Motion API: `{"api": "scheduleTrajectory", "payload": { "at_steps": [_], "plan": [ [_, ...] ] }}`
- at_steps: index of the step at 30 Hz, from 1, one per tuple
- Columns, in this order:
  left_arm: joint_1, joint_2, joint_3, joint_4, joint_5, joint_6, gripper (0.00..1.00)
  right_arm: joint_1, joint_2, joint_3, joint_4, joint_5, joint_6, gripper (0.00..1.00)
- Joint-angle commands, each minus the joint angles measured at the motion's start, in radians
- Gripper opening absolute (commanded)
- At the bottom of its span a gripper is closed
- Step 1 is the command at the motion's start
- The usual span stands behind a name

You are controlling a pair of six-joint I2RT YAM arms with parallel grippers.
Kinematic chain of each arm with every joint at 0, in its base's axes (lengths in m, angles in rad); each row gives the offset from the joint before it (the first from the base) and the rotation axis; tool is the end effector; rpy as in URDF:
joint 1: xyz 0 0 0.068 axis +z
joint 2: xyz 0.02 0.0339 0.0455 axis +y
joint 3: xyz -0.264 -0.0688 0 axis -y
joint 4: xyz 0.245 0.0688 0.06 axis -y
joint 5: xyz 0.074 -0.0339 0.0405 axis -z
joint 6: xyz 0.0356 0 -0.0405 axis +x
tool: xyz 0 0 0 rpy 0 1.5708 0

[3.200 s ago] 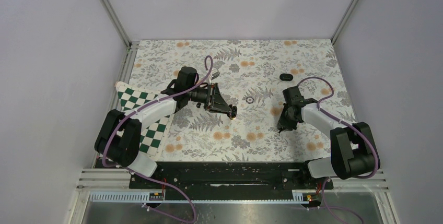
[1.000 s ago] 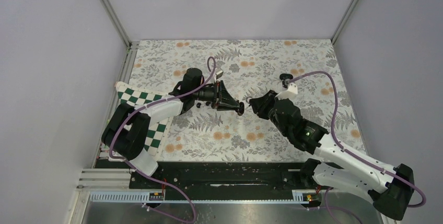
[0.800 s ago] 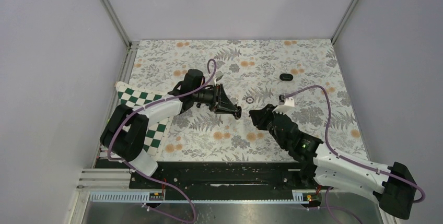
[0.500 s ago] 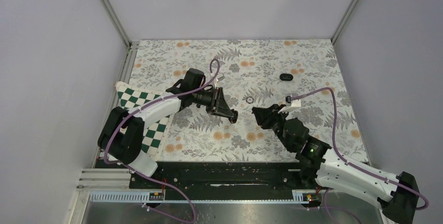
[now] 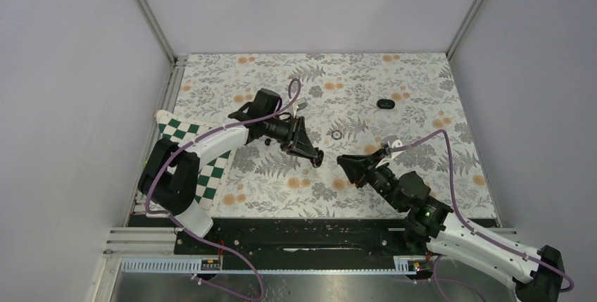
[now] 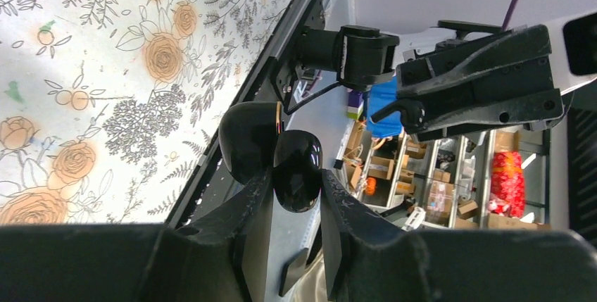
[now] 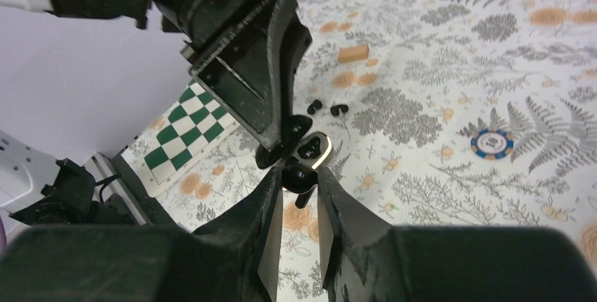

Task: Insert the wireless bluetooth earbuds into the charging case
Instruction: Insert the right earbud into the left side groove of the charging case.

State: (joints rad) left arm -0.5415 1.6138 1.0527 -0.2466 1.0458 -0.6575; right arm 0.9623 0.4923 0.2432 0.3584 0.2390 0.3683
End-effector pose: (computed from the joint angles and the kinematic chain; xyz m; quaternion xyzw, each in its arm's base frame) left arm 0.2705 -0.1986 0.2313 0.1390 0.8135 -0.5647 0.0048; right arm 0.0912 0.1162 0.2479 -0.1090 0.6596 0.3938 0.6308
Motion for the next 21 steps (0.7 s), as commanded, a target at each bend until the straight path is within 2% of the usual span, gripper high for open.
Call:
{"api": "scheduleTrajectory", "payload": {
  "at_steps": [1, 5, 9, 14, 17, 21],
  "plan": [
    [-0.005, 0.001, 0.004, 0.094, 0.06, -0.088, 0.0, 0.004, -0.025, 0.023, 0.059, -0.021, -0.071, 0.0],
    [-0.009, -0.017, 0.006, 0.132, 0.094, -0.09, 0.0, 0.003, 0.008, 0.043, 0.07, -0.036, -0.082, 0.0],
    [-0.014, -0.038, 0.001, 0.138, 0.159, -0.037, 0.0, 0.003, 0.079, 0.072, 0.145, -0.145, -0.159, 0.0],
    [-0.014, -0.046, -0.008, 0.139, 0.151, -0.015, 0.0, 0.003, 0.117, 0.09, 0.174, -0.131, -0.226, 0.0],
    [-0.014, -0.038, -0.021, 0.162, 0.155, -0.057, 0.0, 0.003, 0.132, 0.104, 0.166, -0.135, -0.259, 0.0],
    [-0.014, -0.048, -0.071, 0.322, 0.173, -0.174, 0.0, 0.002, 0.168, 0.14, 0.165, -0.127, -0.297, 0.0]
  ]
}}
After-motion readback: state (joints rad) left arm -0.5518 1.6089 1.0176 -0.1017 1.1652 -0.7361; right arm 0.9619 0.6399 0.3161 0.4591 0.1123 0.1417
